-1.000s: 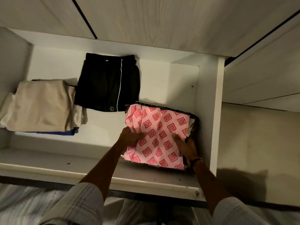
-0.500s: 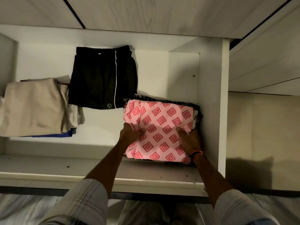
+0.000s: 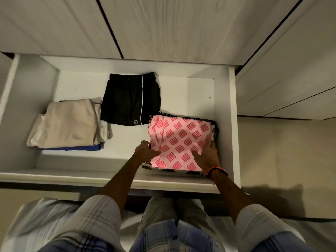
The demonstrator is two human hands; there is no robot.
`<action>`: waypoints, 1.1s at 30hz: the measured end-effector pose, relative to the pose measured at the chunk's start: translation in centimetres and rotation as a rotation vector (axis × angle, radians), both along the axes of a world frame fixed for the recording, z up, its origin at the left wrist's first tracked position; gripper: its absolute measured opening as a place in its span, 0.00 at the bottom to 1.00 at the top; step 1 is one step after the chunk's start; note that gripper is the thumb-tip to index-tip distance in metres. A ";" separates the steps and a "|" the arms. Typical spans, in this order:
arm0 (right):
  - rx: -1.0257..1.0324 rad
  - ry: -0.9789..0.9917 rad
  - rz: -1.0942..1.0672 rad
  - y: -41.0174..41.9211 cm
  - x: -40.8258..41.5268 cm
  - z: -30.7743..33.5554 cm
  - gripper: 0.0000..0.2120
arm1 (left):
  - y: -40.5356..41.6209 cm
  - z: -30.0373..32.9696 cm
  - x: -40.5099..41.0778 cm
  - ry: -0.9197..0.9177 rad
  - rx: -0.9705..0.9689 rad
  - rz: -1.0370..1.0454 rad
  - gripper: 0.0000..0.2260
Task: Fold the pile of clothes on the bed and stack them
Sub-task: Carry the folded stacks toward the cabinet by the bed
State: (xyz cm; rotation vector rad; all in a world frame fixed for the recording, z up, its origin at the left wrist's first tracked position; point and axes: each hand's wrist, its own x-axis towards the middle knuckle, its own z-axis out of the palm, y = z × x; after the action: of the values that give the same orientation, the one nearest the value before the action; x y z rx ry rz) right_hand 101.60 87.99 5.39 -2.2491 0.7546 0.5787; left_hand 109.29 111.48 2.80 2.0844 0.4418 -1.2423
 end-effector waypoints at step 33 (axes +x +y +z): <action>-0.174 -0.176 0.523 21.4 -6.6 6.4 0.22 | 18.6 9.3 -8.2 -0.415 0.168 -0.506 0.25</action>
State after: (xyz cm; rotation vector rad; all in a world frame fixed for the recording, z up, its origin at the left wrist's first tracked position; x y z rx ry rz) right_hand 94.96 109.38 11.79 -2.6329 0.1223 0.5570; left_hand 101.10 130.12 12.13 2.6190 -0.1903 -1.0099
